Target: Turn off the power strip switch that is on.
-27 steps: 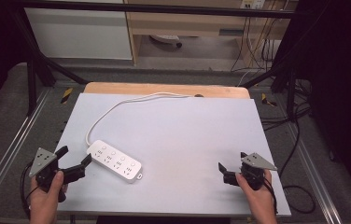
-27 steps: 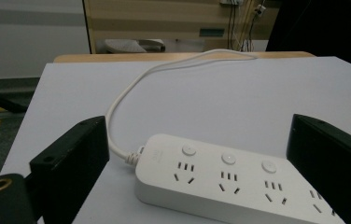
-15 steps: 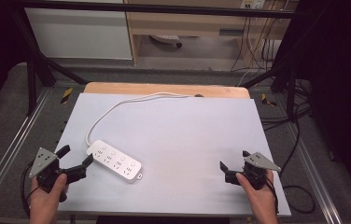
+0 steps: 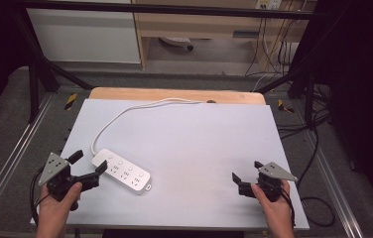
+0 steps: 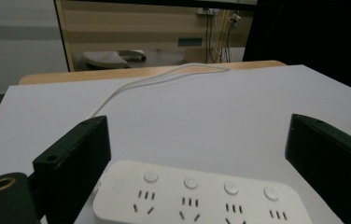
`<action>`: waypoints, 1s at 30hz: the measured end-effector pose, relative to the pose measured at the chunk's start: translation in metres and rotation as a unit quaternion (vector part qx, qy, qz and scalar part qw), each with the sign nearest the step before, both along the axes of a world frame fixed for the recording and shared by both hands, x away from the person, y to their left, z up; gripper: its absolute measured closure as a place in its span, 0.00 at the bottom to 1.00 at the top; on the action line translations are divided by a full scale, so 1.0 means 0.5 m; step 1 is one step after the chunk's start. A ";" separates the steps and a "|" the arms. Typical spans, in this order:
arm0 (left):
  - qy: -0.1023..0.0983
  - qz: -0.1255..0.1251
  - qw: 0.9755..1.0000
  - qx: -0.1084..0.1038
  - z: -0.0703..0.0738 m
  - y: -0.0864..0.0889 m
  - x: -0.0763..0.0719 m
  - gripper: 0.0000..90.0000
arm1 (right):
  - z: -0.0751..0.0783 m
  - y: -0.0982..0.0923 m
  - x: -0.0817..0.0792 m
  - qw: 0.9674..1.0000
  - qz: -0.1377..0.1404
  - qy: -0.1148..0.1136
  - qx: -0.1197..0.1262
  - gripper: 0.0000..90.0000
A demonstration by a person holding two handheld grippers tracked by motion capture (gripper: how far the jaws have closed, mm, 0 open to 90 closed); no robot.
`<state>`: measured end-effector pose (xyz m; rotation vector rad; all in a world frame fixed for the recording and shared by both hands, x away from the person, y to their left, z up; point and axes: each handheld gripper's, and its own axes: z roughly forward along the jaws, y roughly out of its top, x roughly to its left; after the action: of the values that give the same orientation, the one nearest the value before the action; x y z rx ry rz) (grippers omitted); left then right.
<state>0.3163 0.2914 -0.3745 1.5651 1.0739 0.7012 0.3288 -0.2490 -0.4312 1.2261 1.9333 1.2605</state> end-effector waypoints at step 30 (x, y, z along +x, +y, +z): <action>0.055 -0.017 0.997 0.043 -0.057 -0.044 0.058 0.20 | -0.009 0.005 0.010 1.000 -0.002 0.016 -0.017 0.04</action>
<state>0.3454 0.2692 -0.4030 1.7094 1.1062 0.6521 0.3338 -0.2463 -0.4357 1.2389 1.9661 1.2073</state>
